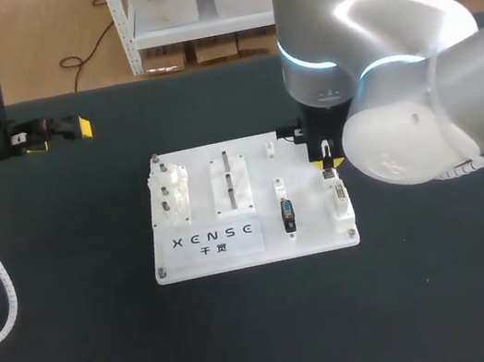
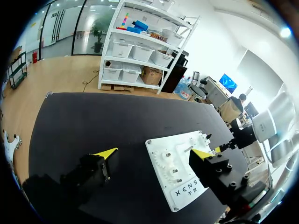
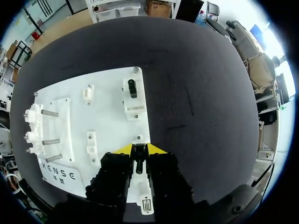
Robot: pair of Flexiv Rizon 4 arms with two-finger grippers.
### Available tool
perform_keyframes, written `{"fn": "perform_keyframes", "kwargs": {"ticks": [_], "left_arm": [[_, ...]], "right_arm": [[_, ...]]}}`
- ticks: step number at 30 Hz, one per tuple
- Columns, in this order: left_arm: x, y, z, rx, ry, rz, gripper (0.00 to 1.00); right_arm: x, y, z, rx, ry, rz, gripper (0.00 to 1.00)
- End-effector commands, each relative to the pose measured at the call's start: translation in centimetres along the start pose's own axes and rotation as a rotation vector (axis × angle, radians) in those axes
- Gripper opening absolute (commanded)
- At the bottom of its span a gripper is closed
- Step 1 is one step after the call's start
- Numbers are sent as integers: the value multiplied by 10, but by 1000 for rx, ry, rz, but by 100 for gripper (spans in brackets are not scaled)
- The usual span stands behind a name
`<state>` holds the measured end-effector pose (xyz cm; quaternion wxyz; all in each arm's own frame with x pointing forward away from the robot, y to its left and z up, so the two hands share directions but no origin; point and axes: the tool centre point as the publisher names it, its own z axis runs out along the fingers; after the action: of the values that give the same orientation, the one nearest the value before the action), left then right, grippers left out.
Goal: Insert the USB connector, Ethernet cable, and multi-pin plug into their matching sockets one by one.
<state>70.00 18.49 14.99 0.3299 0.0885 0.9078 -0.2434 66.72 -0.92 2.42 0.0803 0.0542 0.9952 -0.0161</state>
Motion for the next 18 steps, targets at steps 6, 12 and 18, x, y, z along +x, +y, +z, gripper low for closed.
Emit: {"fn": "perform_keyframes", "kwargs": {"ticks": [6, 12, 18], "left_arm": [[0, 0, 0, 0, 0, 0, 100], [0, 0, 0, 0, 0, 0, 100], [0, 0, 0, 0, 0, 0, 100]], "right_arm": [[2, -1, 10, 15, 14, 10, 0], [3, -2, 18, 29, 35, 19, 0], [2, -3, 15, 50, 20, 15, 40]]}}
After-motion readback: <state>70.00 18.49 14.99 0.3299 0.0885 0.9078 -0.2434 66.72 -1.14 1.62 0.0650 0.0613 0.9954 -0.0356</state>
